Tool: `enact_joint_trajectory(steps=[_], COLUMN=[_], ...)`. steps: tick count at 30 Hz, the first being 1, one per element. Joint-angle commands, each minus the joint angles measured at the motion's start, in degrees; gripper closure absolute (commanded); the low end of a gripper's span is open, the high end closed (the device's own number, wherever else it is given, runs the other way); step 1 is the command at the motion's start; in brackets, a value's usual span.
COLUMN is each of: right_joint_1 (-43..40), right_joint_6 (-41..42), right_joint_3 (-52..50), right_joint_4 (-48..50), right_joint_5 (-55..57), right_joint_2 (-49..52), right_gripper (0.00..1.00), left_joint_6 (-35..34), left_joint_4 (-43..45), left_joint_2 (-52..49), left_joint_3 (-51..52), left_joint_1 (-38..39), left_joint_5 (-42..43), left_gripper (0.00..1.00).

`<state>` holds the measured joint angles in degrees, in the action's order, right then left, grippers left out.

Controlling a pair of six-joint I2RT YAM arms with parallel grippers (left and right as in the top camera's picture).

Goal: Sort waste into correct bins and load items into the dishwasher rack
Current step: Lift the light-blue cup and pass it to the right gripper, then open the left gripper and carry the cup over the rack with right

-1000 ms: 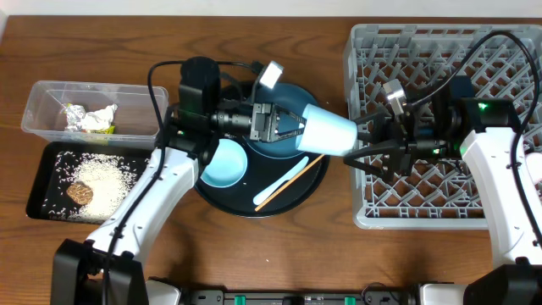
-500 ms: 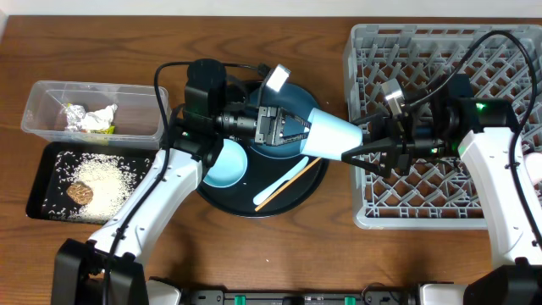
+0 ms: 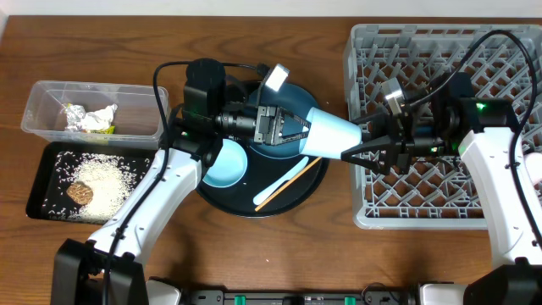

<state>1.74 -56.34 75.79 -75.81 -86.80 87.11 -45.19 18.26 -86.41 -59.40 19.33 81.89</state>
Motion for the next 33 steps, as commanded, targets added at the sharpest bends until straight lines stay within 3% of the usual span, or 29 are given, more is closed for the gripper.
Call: enact_joint_trajectory(steps=[1,8,18,23,33], right_joint_1=[1.4,1.3,1.3,0.9,-1.4], right_joint_6=[-1.1,-0.9,-0.9,-0.4,4.2], right_joint_3=[0.5,0.5,0.5,0.5,0.5], right_joint_4=[0.7,1.0,1.0,1.0,1.4], right_joint_5=[-2.2,-2.2,-2.5,-2.4,1.1], right_joint_2=[-0.6,-0.6,-0.6,-0.6,-0.6], right_gripper=[0.66,0.89,0.89,0.95,0.95], left_joint_6=[-0.1,-0.1,0.5,0.5,0.5], left_joint_4=[0.3,0.3,0.3,0.3,0.1], left_joint_2=[0.3,0.3,0.3,0.3,0.3], left_joint_3=[-1.3,-1.3,-1.3,-1.3,-0.7], left_joint_1=[0.5,0.3,-1.2,-4.9,-13.0], left_joint_5=[-0.1,-1.3,-4.9,-6.6,-6.5], left_gripper=[0.94,0.94,0.90,0.90,0.90])
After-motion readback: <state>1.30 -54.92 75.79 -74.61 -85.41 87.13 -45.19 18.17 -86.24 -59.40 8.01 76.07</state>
